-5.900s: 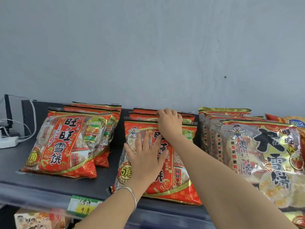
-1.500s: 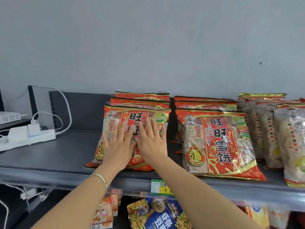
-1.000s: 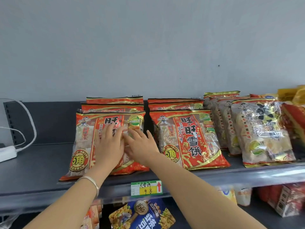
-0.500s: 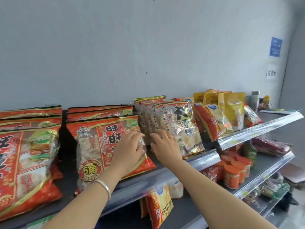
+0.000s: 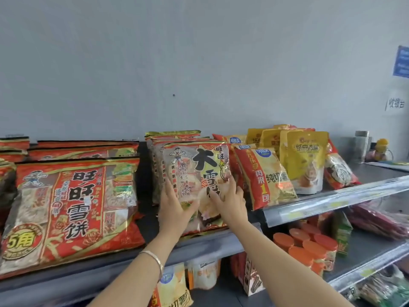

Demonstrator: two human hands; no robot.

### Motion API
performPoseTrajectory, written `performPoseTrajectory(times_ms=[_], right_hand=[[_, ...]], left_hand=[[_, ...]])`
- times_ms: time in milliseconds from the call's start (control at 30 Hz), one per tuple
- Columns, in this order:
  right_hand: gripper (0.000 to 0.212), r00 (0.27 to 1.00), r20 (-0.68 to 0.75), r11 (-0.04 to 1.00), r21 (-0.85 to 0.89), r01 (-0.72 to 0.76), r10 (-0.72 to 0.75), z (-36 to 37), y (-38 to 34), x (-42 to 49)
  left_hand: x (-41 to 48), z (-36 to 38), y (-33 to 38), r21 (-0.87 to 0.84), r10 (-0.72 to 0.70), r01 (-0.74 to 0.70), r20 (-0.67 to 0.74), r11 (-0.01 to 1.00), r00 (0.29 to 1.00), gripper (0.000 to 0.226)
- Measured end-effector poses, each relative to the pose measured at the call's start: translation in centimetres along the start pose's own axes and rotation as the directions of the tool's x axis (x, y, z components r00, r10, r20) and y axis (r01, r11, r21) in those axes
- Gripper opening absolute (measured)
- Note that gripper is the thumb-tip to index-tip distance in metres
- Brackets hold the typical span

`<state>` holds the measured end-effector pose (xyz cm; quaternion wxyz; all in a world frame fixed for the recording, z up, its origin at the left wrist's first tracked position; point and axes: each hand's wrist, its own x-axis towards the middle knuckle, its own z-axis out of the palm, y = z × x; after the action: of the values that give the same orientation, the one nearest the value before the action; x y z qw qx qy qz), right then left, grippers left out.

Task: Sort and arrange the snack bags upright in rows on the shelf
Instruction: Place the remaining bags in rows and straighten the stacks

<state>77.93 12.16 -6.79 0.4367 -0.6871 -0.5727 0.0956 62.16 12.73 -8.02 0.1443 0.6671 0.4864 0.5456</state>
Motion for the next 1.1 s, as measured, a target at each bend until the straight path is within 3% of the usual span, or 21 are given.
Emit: performPoseTrajectory(times_ms=[67,133,367,633,733,867,1100], right_hand=[[0.09,0.998,0.055,0.995,0.086,-0.041,0.037,0.5,0.8,0.3],[0.093,0.995,0.082,0.991,0.118,-0.059,0.049,1.0,1.2,0.2],[0.09,0.988,0.05,0.987,0.082,0.141,-0.146,1.8,1.9,-0.4],[0.074,0.986,0.087,0.968,0.219,0.123,-0.145,1.2,2.5,0.4],[0.069,0.983,-0.051,0.978,0.105,0.178,-0.174,0.5,1.3,1.4],[0.051,0.923,-0.187,0.94,-0.006,0.342,-0.337,-0.7,-2.2,3.6],[0.038,0.815,-0.147,0.826,-0.17,0.537,-0.56,-2.2,-8.8,10.1]], left_hand=[[0.1,0.4,-1.0,-0.001,-0.15,0.15,-0.03,0.989,0.988,0.112],[0.3,0.5,-1.5,-0.141,-0.242,0.237,-0.021,0.961,0.97,0.114],[-0.2,0.3,-1.6,-0.253,-0.229,0.202,-0.081,0.946,0.97,0.091],[-0.4,0.2,-1.2,-0.248,-0.231,0.203,-0.088,0.947,0.969,0.082],[0.2,-0.6,-0.8,-0.14,-0.17,0.147,-0.168,0.979,0.971,0.075],[3.6,-2.5,0.1,-0.098,-0.06,0.038,-0.238,0.994,0.969,0.057],[12.2,-6.1,2.5,-0.067,0.018,-0.034,-0.235,0.997,0.972,0.048]])
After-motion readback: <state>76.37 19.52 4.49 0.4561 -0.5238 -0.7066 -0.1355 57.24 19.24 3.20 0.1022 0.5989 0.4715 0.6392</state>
